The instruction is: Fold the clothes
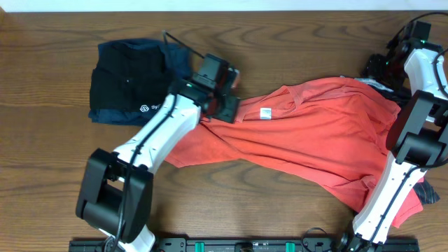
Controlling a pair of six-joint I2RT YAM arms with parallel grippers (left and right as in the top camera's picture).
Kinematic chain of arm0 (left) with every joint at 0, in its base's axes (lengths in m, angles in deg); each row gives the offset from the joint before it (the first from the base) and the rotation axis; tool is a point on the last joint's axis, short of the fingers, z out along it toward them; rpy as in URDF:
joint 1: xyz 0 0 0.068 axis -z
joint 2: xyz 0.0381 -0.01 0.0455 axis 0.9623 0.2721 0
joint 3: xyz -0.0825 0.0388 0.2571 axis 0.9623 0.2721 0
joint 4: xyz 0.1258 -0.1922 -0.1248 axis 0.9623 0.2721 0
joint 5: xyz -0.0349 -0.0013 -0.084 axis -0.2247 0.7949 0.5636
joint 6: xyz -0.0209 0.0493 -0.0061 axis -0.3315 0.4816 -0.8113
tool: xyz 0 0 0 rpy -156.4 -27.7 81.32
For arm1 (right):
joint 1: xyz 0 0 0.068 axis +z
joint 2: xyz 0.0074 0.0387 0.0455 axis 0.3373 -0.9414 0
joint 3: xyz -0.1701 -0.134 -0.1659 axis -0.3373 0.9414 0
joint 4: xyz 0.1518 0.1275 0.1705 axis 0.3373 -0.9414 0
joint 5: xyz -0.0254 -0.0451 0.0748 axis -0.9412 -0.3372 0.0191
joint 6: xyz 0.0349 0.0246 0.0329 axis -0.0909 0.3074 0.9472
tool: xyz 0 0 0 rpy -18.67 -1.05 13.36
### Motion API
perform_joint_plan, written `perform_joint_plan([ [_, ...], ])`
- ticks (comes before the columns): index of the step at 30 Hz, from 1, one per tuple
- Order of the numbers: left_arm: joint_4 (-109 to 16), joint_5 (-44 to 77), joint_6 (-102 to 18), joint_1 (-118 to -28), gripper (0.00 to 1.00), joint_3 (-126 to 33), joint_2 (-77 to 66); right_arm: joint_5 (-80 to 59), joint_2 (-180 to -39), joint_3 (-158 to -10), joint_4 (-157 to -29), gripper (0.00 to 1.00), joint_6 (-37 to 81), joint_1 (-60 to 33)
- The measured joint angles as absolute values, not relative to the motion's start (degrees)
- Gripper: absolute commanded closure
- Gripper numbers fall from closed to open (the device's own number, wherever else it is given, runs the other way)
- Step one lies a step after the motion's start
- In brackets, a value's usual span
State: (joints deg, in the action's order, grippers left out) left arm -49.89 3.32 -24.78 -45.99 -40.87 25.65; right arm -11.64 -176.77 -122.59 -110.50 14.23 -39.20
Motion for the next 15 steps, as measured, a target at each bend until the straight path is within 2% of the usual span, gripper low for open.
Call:
perform_joint_plan([
  [6,-52.2,5.6,-24.7,-41.7,0.34,-40.9,29.9,-7.2,-176.3,-122.6,-113.0,0.26,11.3,-40.9],
  [15,-54.0,5.8,-24.7,-41.0,0.34,-40.9,36.9,-2.2,-174.1,-121.4,-118.1,0.22,9.9,-44.0],
])
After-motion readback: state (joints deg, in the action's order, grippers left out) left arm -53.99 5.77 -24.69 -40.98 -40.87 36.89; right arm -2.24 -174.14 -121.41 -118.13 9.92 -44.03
